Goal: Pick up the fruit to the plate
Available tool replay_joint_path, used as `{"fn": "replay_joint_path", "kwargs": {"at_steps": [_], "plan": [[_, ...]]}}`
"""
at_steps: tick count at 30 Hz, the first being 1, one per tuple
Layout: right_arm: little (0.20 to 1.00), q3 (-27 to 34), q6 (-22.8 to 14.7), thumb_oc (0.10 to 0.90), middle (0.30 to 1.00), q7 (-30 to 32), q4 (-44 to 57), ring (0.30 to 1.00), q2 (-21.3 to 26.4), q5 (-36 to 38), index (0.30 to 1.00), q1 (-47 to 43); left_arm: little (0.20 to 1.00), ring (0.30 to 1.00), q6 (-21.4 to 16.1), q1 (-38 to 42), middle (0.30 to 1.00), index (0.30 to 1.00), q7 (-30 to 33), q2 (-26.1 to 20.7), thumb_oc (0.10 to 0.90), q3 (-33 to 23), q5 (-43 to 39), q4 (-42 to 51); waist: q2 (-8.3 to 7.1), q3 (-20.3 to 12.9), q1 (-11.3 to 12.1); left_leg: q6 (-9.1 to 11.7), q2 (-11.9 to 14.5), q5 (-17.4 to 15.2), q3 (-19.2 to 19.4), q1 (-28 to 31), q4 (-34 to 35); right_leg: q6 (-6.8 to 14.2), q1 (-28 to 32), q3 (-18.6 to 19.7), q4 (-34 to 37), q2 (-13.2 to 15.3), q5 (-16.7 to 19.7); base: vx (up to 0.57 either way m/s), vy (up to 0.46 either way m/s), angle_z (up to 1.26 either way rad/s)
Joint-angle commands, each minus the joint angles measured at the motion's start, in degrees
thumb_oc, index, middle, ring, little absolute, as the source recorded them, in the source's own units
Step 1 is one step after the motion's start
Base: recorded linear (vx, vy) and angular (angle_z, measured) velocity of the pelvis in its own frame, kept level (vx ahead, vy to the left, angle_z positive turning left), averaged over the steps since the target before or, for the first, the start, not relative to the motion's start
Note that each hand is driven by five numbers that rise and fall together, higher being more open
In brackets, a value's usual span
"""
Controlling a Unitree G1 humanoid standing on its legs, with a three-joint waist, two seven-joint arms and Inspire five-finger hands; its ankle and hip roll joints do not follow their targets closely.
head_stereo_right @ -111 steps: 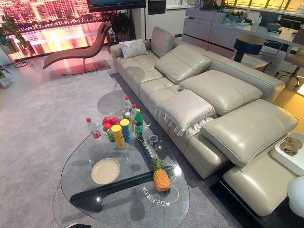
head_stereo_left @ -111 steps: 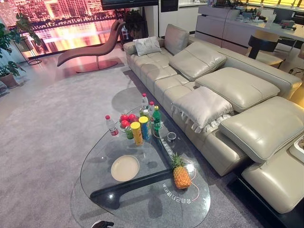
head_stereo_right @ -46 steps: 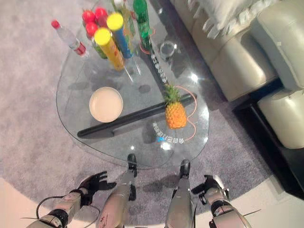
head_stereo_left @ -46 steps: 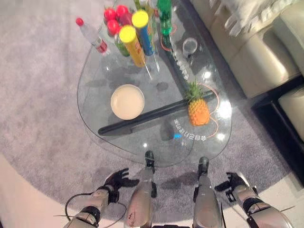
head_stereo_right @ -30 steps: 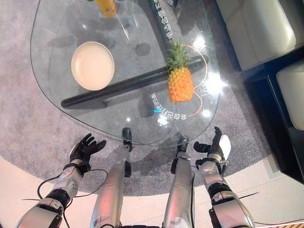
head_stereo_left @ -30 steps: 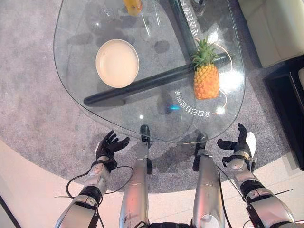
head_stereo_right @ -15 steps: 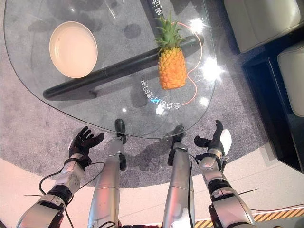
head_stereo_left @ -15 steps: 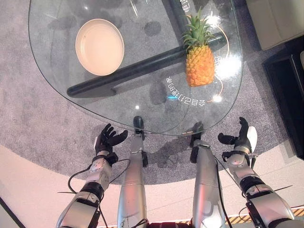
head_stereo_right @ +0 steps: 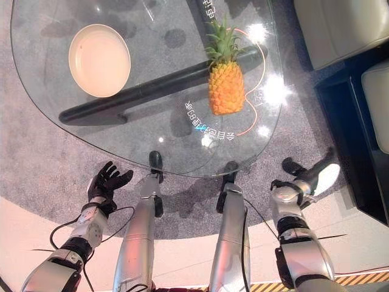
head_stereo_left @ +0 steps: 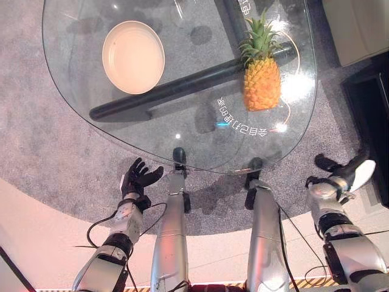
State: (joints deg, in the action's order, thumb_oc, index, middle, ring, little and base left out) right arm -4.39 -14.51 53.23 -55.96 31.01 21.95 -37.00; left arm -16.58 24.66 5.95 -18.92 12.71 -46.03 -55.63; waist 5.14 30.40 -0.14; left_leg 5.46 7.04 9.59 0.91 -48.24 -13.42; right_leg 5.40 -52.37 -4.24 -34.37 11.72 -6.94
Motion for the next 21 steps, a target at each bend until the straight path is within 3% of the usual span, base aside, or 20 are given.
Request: {"fn": "replay_joint_path", "kwargs": {"at_steps": [1, 8, 16, 21], "plan": [[0.9, 1.8, -3.86, 0.8, 0.9, 12.98, 9.5, 0.9, 5.87, -2.71, 0.9, -1.45, 0.9, 0.9, -1.65, -1.7, 0.9, 0.9, 2.5, -2.97, 0.8, -0.72, -0.57, 0.31, -1.64, -0.61, 0.25, -0.99, -2.58, -8.09, 0.13, -0.68, -7.57, 1.05, 2.07, -2.94, 10.35, -1.44, 7.93, -0.02, 0.031, -0.01], [0.9, 1.35, -3.68, 0.8, 0.9, 15.75, 26.4, 0.9, 5.53, -12.78, 0.9, -0.74, 0.9, 0.9, -2.3, -2.42, 0.9, 0.9, 2.43, -1.9, 0.8, -1.27, -0.35, 0.8, -1.7, -0.61, -0.3, -1.3, -3.13, -7.52, 0.15, 0.01, -5.79, 1.12, 2.43, -2.7, 11.51, -1.59, 8.0, -0.01, 0.043, 0.01], [0.9, -4.87, -0.06, 0.8, 0.9, 2.74, 46.86, 0.9, 4.01, -26.8, 0.9, 2.38, 0.9, 0.9, -3.04, -3.96, 0.9, 0.9, 1.53, -0.38, 0.8, -2.9, 0.05, 1.35, -1.49, -0.61, -1.16, -1.27, -3.53, -6.74, 0.78, 0.43, -4.78, 1.22, 2.54, -2.37, 12.38, -1.23, 7.72, -0.01, 0.055, 0.0], [0.9, -8.17, 0.74, 0.8, 0.9, -3.35, 53.39, 0.9, 2.39, -29.24, 0.9, 3.38, 0.9, 0.9, -3.72, -4.69, 0.9, 0.9, 1.01, 0.67, 0.8, -3.38, 0.48, 1.01, -1.41, -0.61, -1.31, -1.16, -3.65, -6.31, 1.28, 1.07, -3.9, 1.04, 3.28, -2.58, 12.98, -1.16, 7.33, 0.0, 0.021, 0.0]]}}
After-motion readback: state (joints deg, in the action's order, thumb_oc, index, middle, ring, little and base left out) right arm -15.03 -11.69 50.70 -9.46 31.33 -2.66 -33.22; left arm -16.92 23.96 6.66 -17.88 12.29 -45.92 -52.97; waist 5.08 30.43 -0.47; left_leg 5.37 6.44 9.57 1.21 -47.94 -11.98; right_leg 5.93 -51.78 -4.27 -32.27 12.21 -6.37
